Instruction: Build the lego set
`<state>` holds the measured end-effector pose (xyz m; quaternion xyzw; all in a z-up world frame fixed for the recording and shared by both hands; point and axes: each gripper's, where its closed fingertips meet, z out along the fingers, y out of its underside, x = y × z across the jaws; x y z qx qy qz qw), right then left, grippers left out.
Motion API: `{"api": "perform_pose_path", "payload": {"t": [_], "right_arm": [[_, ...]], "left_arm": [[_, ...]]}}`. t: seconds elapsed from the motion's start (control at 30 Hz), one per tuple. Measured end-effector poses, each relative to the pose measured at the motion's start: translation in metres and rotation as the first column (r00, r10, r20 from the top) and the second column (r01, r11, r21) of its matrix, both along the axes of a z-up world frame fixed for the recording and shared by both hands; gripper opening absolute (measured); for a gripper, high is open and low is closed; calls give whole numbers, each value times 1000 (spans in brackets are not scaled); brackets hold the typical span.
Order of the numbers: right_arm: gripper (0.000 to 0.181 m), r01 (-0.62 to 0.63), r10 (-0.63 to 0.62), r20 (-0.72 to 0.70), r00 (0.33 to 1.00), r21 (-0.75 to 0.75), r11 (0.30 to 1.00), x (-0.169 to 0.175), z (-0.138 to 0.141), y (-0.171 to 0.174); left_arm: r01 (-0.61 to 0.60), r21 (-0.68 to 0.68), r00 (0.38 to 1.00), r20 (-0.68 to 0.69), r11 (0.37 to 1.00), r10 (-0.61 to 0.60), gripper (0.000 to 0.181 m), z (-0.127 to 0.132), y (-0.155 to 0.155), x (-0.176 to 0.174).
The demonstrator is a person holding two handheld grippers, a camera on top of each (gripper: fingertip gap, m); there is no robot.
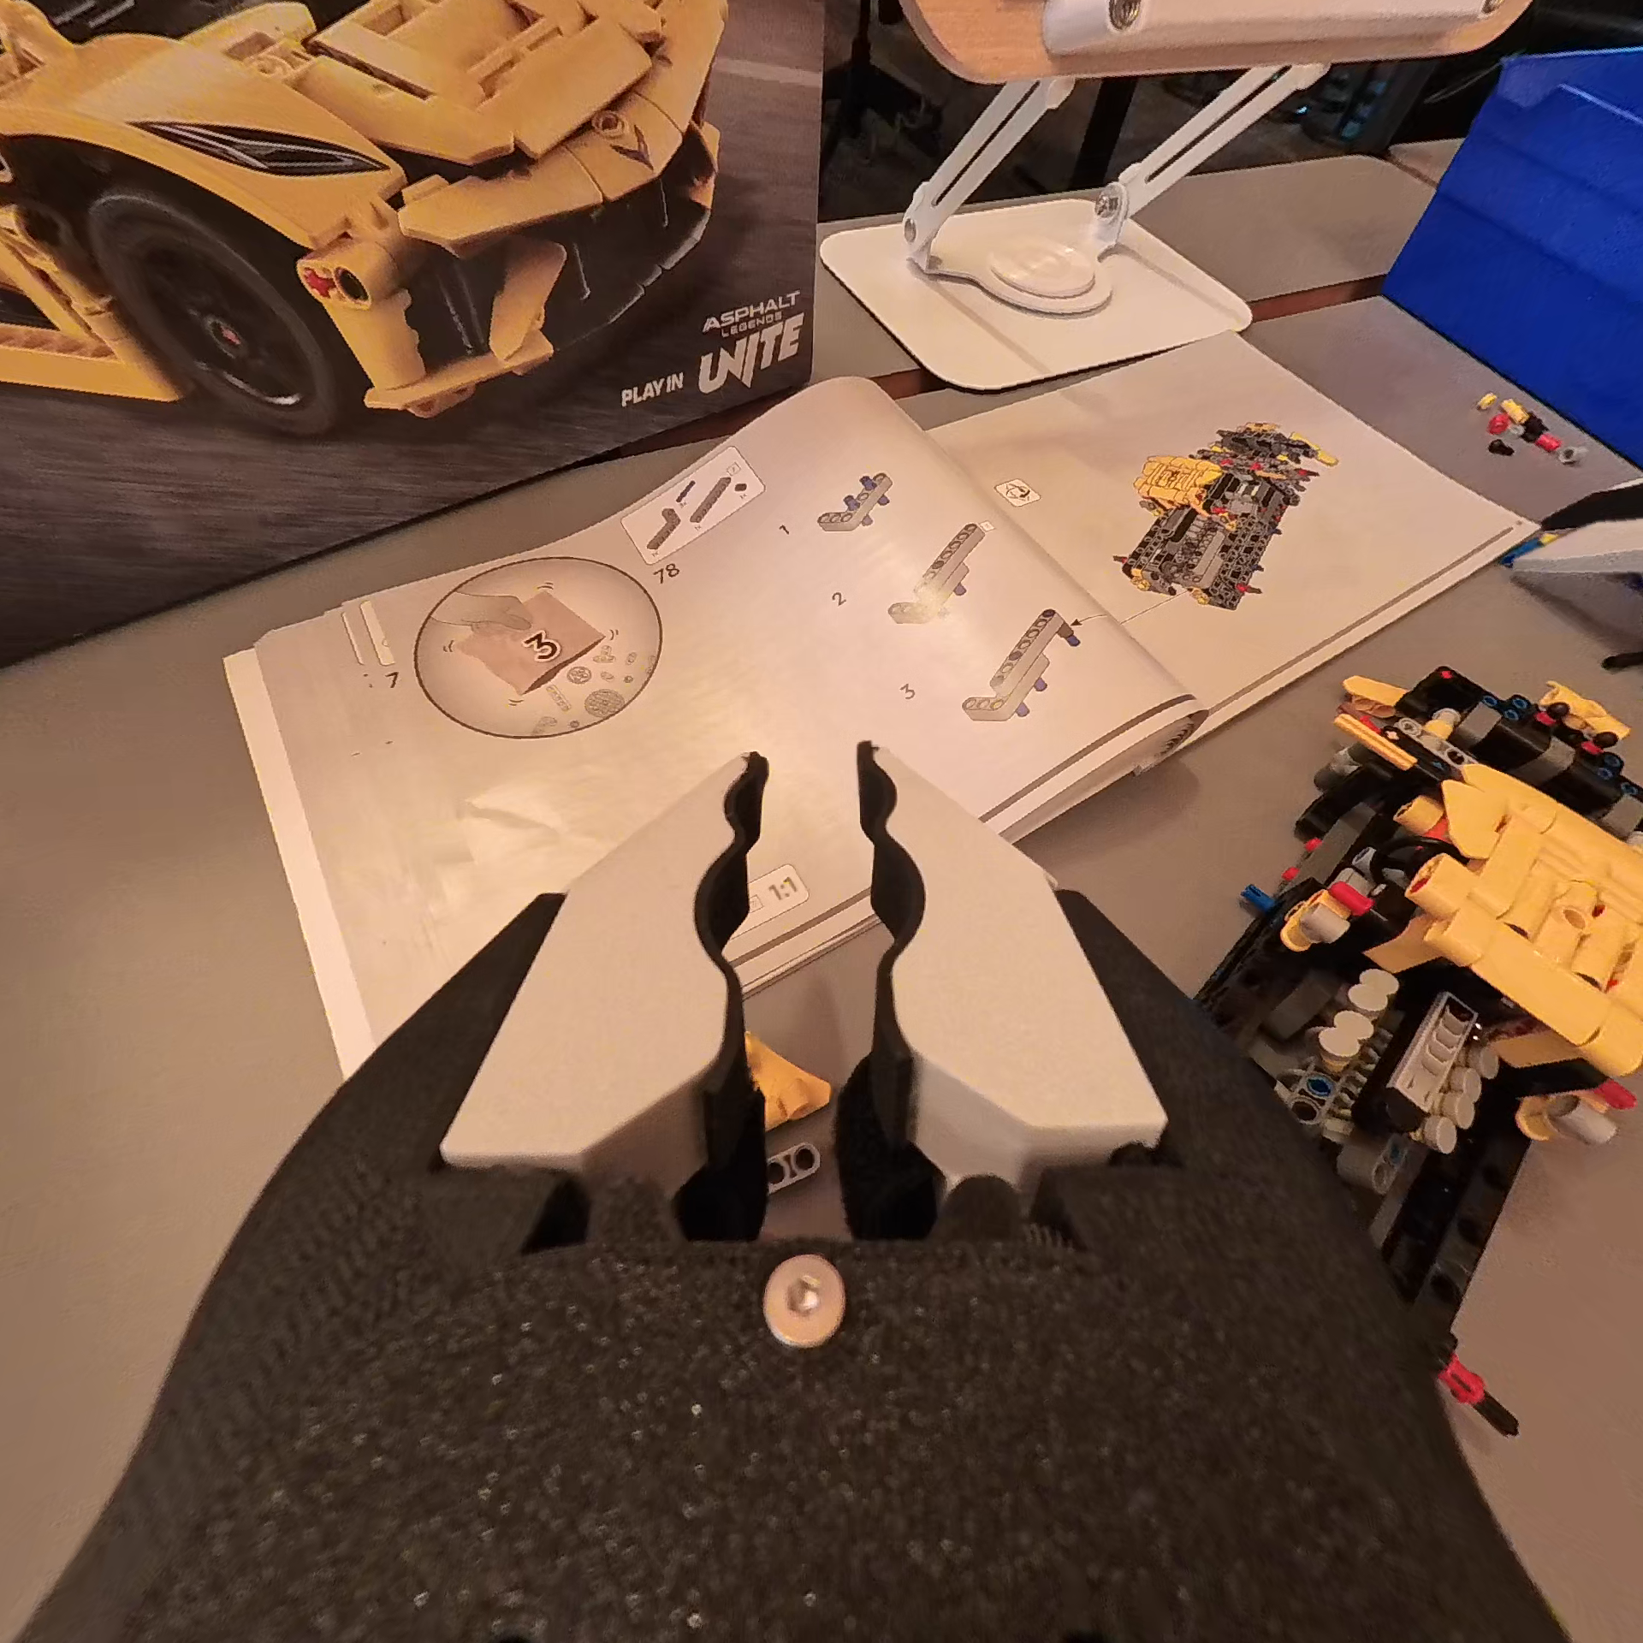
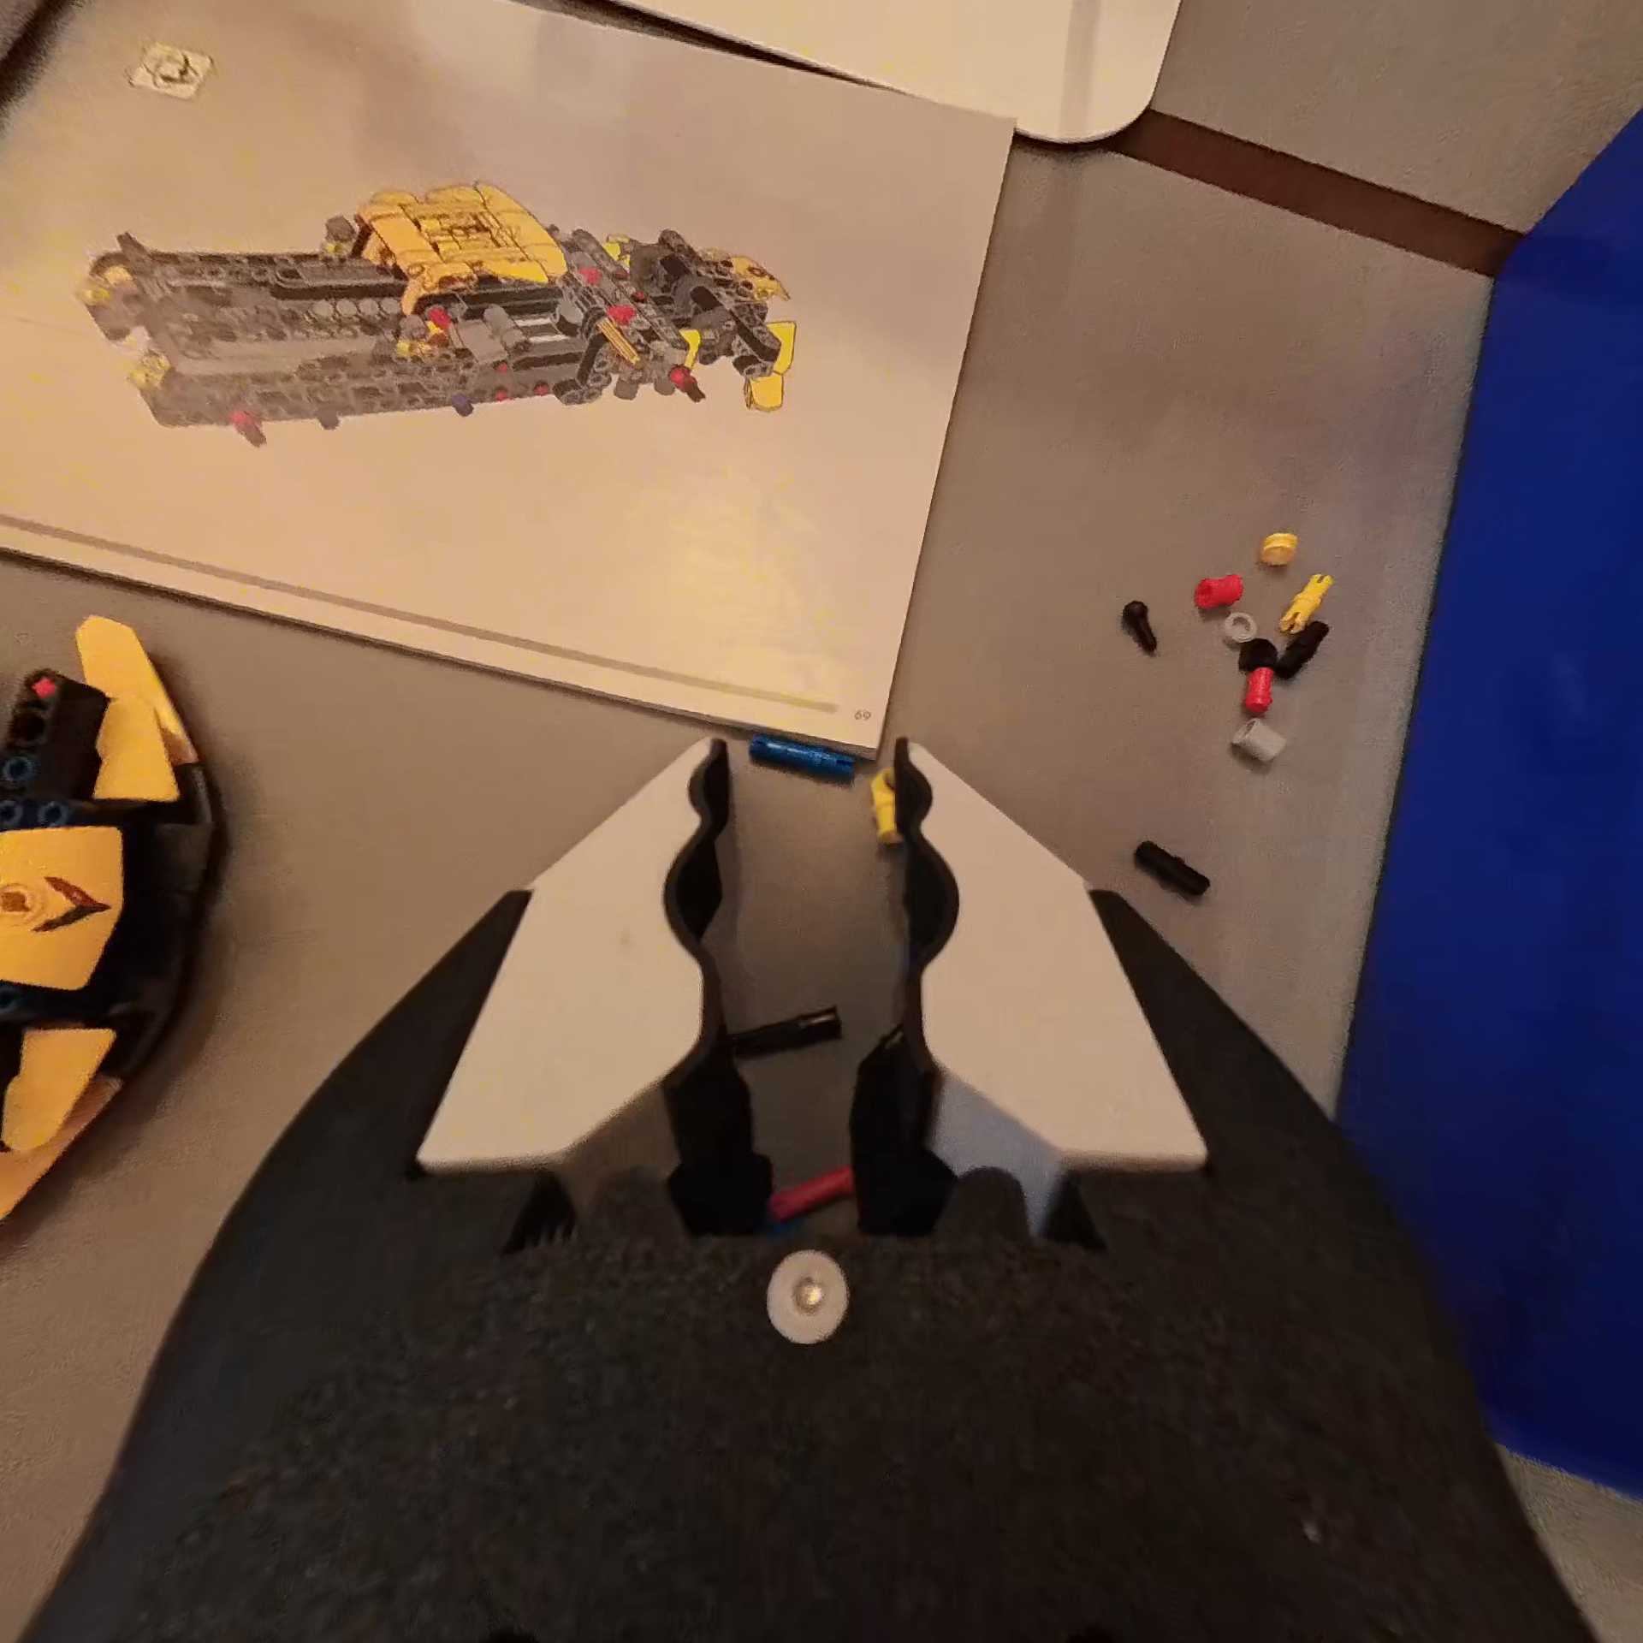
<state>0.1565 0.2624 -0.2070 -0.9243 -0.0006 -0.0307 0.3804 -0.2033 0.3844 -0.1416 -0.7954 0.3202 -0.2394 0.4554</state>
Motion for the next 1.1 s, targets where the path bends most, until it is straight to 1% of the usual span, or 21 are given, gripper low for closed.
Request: {"api": "perform_pose_path", "payload": {"t": [0.1, 0.17, 0.23, 0.33, 0.37, 0.47, 0.5, 0.53, 0.63, 0.67, 0.73, 0.8, 0.83, 0.9, 1.0, 1.1], "right_arm": [[38, 33, -34, -89, 995, -7, 999, -2, -3, 2], [30, 67, -68, -99, 993, -11, 998, 2, -3, 0], [23, 73, -75, -79, 994, -22, 997, 4, -4, -4], [1, 63, -63, 14, 998, -50, 997, 12, -5, -16], [0, 60, -57, 44, 997, -58, 997, 15, -5, -21], [0, 66, -60, 77, 995, -75, 995, 22, -4, -37], [4, 49, -45, 62, 997, -59, 997, 20, -2, -38], [13, 20, -19, 32, 999, -31, 999, 15, 1, -35], [41, 40, -40, 4, 999, -16, 999, 12, 3, -24], [45, 57, -57, -10, 998, -20, 998, 10, 1, -19], [46, 91, -92, -22, 996, -31, 995, 5, -5, -11], [36, 134, -135, -18, 991, -17, 991, 5, -5, -6], [30, 144, -144, -15, 989, -14, 989, 5, -5, -4], [24, 153, -153, 1, 988, -14, 988, 6, -5, -4], [23, 148, -148, -15, 989, -14, 989, 6, -5, -7], [22, 148, -148, -2, 989, -37, 988, 13, -5, -19]], "left_arm": [[7, 2, 1000, -6, 1000, -7, 21, 0, -1, 2], [9, 6, 1000, -11, 1000, -9, 21, -1, -2, 3], [8, 7, 1000, -13, 1000, -8, 21, -1, -2, 2], [4, 5, 1000, -4, 1000, -4, 21, 0, -1, 1], [3, 4, 1000, -2, 1000, -3, 21, 1, -1, 1], [3, 6, 1000, 0, 1000, -3, 21, 1, -1, 1], [4, 6, 1000, 0, 1000, -4, 21, 2, -1, 1], [6, 6, 1000, 0, 1000, -6, 21, 2, -1, 2], [13, 8, 1000, -7, 1000, -12, 21, 1, -3, 4], [14, 10, 1000, -11, 1000, -14, 21, 1, -3, 4], [13, 14, 1000, -17, 1000, -12, 21, -1, -3, 4], [10, 11, 1000, -19, 1000, -10, 21, -1, -3, 3], [8, 10, 1000, -16, 1000, -8, 21, -1, -2, 3], [6, 7, 1000, -7, 1000, -6, 21, 0, -2, 2], [9, 8, 1000, -6, 1000, -9, 21, 1, -2, 3], [12, 15, 1000, -12, 1000, -12, 21, 1, -3, 4]]}}
